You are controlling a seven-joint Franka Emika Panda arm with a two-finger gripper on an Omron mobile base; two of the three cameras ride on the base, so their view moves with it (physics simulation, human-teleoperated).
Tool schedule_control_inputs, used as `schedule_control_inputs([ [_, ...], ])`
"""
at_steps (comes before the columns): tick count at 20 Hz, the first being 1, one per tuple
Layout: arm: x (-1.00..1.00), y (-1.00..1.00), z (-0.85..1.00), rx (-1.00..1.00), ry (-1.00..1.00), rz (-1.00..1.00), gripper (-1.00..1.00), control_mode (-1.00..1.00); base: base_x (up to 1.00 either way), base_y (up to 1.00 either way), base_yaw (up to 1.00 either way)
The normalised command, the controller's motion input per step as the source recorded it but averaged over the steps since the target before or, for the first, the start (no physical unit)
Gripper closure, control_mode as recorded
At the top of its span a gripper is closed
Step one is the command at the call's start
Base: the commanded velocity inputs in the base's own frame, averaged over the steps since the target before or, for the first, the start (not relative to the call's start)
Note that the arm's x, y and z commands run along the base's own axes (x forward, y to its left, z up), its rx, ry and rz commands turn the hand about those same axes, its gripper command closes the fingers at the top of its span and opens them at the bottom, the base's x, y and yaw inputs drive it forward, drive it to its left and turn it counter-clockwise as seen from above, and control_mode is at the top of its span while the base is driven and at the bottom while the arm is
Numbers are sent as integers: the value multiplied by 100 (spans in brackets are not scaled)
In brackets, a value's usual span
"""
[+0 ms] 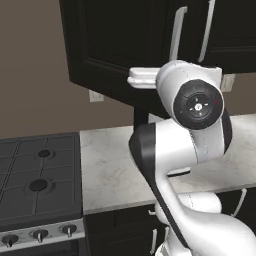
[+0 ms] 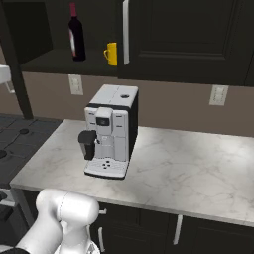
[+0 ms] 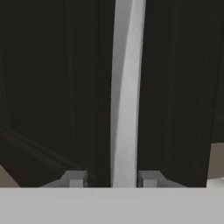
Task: Open the cabinet directly in front. Then move the wine and the mug to the dining counter with the candle on it.
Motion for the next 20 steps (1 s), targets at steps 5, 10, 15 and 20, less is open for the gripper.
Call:
schedule_control_inputs([
  [5, -84, 1, -35, -1, 2, 0, -100, -100, 0, 0, 0],
  [10, -96, -8, -15, 0, 0, 1, -100, -100, 0, 0, 0],
  [15, -50, -67, 8, 13, 0, 6, -100, -100, 0, 0, 0],
  [20, -2, -98, 25, 25, 0, 27, -100, -100, 0, 0, 0],
])
